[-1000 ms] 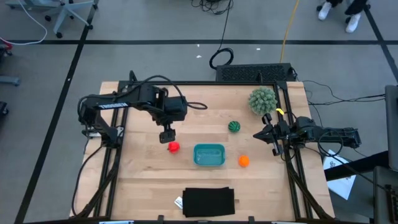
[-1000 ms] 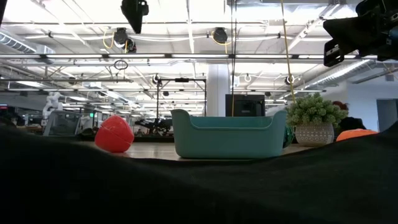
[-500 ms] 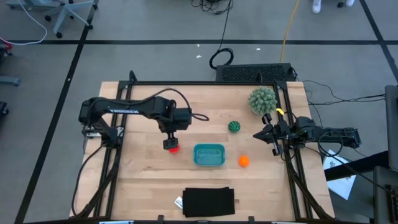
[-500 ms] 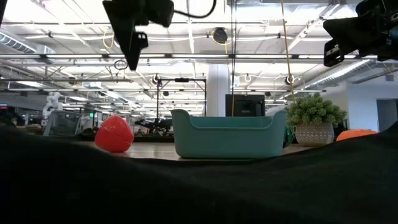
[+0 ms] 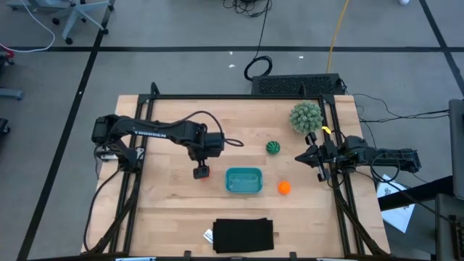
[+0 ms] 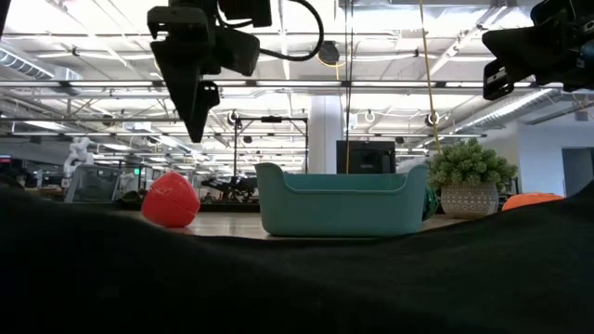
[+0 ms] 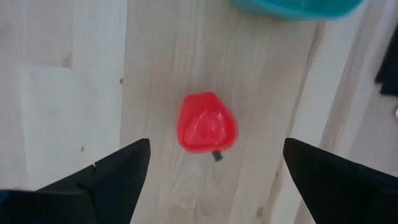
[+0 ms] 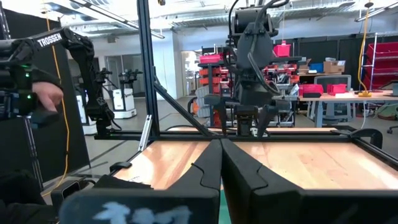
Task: Pick and placing Produce into tupperware
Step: Put the red apple into the blue bin
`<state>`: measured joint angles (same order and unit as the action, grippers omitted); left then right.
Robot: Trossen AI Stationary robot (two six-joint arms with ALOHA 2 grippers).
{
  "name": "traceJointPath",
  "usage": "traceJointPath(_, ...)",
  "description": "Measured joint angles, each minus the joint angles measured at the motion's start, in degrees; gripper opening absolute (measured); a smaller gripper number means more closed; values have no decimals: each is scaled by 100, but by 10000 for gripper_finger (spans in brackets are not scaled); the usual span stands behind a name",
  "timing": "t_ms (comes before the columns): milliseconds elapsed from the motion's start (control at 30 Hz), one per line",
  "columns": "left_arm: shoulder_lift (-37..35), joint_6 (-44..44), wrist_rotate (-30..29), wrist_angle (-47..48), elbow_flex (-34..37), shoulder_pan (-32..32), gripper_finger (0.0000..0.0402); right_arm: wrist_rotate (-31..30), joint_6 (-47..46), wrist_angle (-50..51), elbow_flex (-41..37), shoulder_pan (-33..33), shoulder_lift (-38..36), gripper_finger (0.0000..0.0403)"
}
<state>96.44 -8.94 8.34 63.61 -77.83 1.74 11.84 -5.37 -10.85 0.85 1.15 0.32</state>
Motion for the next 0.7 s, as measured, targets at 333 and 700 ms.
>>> traceJointPath(333,0,-680,210,-586,659,-74,374,0,-14,15,1,0,0,0)
traceJointPath(700,0,-410,-22,-1014,755,-305,374,0,0,48,0,0,0,0)
